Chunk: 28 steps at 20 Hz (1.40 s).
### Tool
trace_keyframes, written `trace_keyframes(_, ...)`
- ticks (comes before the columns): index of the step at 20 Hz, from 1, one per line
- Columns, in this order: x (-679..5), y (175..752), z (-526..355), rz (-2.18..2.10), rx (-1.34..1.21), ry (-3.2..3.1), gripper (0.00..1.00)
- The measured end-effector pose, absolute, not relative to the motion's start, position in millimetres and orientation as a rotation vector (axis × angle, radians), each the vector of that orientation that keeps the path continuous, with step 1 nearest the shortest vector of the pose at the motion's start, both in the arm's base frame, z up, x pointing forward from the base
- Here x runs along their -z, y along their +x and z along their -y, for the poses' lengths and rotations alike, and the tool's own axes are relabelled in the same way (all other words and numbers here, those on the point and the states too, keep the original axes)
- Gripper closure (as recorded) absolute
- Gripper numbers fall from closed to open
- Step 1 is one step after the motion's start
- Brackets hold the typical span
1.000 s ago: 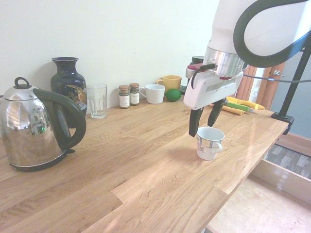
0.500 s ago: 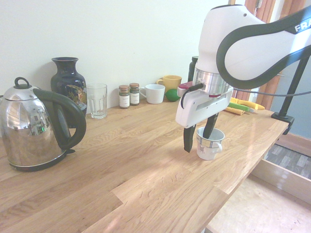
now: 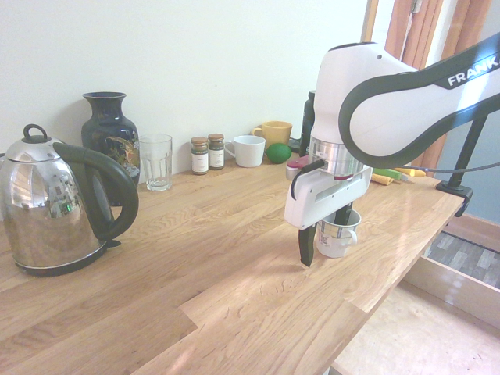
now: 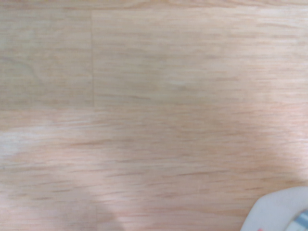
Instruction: Put mug in the drawer
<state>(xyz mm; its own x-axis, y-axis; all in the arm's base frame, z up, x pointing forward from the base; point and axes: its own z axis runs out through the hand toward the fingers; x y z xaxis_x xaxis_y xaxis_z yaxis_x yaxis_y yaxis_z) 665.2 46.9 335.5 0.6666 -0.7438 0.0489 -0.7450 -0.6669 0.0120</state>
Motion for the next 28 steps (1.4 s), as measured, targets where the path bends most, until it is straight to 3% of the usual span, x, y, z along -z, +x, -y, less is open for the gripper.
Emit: trace_keyframes(28, -339.6, 665.8, -38.2, 1.287, -0.073, 2.830, 1.00)
